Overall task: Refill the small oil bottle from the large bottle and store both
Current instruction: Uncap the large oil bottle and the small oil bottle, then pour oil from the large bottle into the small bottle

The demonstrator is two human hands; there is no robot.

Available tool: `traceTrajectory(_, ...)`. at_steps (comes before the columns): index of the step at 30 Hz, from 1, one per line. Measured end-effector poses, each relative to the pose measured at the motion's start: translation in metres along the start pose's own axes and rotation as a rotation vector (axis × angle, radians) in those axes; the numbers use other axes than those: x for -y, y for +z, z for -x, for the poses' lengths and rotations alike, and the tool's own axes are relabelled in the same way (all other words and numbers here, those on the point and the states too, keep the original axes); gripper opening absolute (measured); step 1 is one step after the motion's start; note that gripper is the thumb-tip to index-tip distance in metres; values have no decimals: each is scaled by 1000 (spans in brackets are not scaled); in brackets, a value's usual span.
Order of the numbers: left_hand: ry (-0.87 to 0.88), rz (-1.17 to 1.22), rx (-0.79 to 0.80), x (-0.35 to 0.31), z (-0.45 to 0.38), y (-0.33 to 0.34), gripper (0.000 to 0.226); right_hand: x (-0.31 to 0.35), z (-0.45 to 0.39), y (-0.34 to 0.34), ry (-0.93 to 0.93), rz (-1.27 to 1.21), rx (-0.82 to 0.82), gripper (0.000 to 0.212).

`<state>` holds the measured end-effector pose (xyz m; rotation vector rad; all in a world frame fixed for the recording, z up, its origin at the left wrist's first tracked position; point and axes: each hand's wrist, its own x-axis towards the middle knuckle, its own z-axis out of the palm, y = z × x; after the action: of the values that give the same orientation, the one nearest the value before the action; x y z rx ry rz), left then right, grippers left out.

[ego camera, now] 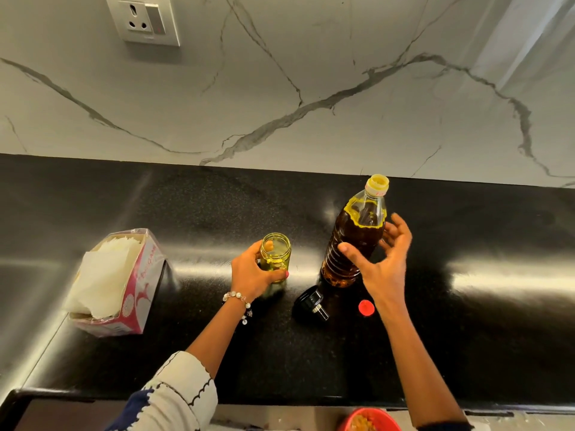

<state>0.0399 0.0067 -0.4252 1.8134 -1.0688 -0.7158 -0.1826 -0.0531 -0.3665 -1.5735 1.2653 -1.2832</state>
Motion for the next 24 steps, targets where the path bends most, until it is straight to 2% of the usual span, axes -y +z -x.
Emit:
traceTrajectory(3,-25,6,-14,0,1,1,69,-2,-12,13,-14,-16,108,103)
traceTrajectory(10,-68,3,-79,-4,3,1,68,-5,-29,27,-60,7,1,88)
traceTrajectory(15,-75,7,-110,-6,4,3,64,-3,-32,28,-169,35,-45,84)
traceTrajectory(20,-76,10,-138,-5,4,4,64,1,-42,24,-306,134,66,85)
traceTrajectory(24,-82,25,-153,-3,2,5,67,4,-51,23,-470,313,181,86)
